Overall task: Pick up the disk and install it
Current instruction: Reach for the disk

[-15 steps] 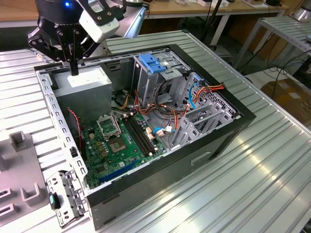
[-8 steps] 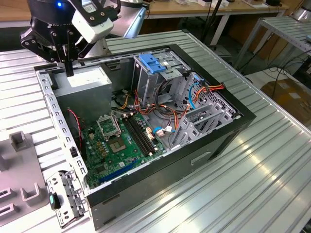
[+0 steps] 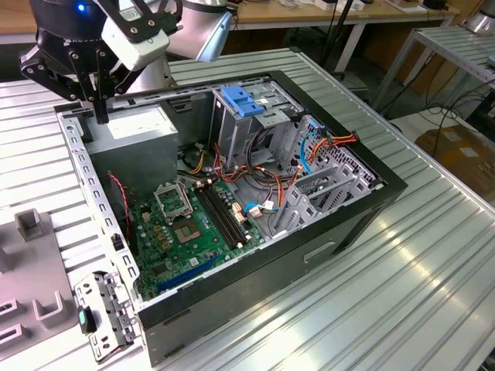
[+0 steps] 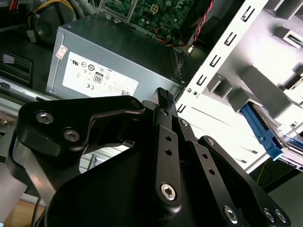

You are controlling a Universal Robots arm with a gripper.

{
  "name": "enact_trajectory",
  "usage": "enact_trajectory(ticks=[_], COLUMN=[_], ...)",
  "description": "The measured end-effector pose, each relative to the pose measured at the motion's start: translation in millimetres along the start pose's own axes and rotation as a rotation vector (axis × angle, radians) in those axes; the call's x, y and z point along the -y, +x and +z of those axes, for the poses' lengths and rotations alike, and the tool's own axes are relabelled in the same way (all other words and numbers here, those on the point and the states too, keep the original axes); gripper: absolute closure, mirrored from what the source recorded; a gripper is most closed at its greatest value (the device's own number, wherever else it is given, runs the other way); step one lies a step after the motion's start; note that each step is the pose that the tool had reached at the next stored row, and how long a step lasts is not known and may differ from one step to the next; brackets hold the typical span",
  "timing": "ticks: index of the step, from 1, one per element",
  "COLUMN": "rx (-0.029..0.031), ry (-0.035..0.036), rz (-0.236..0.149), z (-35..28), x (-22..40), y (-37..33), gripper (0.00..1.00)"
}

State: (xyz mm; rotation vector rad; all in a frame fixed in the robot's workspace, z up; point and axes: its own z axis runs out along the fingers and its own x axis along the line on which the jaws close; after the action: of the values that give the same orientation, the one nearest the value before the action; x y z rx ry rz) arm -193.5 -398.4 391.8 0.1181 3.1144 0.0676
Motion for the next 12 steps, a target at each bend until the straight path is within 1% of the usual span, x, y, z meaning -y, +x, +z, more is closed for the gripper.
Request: enact_trajectory(ticks=[12], rx=[-0.0009], ry=[0.0000], rz=[0.000], z=[0.1], x=[0.9], y=[12.1], gripper=[0.89])
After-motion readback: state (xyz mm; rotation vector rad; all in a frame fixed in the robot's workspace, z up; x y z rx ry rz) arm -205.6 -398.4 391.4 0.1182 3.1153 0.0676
